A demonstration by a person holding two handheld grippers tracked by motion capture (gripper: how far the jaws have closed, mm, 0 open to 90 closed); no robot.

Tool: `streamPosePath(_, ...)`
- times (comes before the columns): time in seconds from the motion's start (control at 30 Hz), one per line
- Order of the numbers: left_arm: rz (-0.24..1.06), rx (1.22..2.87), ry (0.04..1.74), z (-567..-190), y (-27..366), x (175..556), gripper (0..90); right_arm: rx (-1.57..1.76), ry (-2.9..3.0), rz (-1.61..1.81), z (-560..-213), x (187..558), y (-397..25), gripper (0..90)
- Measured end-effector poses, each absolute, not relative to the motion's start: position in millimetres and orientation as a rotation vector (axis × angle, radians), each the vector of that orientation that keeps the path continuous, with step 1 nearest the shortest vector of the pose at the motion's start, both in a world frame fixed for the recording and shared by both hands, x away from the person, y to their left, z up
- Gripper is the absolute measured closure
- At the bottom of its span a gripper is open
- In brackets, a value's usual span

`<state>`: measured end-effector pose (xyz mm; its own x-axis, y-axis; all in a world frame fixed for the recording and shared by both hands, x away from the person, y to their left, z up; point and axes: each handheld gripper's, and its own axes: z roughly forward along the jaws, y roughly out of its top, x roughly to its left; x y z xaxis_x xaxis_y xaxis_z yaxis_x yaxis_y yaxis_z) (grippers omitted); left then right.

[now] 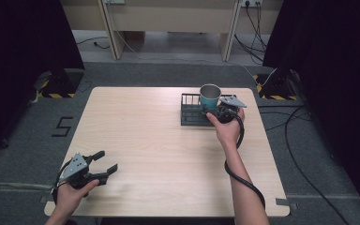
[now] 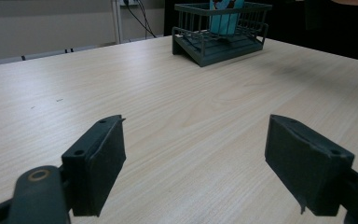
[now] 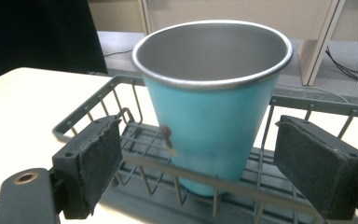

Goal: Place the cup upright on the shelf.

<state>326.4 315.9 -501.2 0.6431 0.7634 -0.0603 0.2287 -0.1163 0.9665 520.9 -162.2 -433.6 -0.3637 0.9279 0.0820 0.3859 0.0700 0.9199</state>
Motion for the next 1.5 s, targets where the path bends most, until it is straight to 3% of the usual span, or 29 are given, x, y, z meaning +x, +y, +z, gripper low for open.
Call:
streamPosePath(0.33, 0.561, 1.669, 0.826, -501.2, 316.0, 326.0, 19.4, 1.309, 1.823, 1.289, -440.3, 487.1, -174.2, 15.8)
streamPosePath(1.27, 0.569, 1.68, 0.825, -501.6, 313.3, 326.2, 19.3, 1.251, 1.84, 1.364, -496.2, 339.2, -221.3, 16.9)
streamPosePath(1.5, 0.57, 1.678, 0.83, -501.7, 313.5, 326.6, 19.3, 1.235, 1.831, 1.348, -499.7, 322.3, -223.9, 17.3)
